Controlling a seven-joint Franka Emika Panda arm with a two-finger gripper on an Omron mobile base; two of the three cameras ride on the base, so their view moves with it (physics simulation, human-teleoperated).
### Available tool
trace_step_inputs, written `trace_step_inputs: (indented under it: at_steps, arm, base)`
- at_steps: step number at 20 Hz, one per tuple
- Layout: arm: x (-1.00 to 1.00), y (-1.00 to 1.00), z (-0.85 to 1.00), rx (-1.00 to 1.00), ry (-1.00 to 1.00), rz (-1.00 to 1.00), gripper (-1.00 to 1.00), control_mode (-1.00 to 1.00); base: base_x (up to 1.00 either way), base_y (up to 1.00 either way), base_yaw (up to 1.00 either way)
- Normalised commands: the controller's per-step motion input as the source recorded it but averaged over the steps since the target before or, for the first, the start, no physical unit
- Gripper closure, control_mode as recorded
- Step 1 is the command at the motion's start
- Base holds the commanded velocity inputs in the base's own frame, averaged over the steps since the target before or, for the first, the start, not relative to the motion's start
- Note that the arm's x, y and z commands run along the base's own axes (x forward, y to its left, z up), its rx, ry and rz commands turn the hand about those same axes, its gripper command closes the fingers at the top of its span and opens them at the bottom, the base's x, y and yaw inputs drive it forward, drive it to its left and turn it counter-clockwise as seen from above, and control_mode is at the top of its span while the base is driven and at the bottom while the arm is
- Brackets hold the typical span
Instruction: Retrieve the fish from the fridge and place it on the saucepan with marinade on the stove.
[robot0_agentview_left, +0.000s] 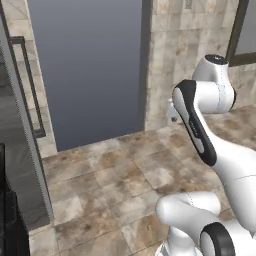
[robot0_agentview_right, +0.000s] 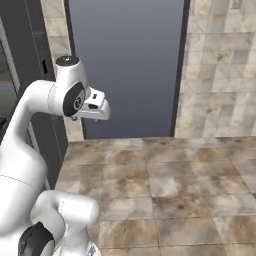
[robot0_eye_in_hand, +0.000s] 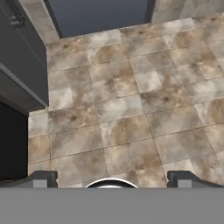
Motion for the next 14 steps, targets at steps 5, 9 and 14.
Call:
trace_step_inputs:
  at_steps: [5, 9, 14]
  arm:
    - [0.00, 0.00, 0.00, 0.00, 0.00, 0.00, -1.00, 1.00]
    - [0.00, 0.00, 0.00, 0.00, 0.00, 0.00, -1.00, 1.00]
    - [0.00, 0.00, 0.00, 0.00, 0.00, 0.00, -1.00, 1.00]
  base:
    - [0.53, -0.81, 0.49]
    - [1.00, -0.72, 0.42]
    - [1.00, -0.44, 0.38]
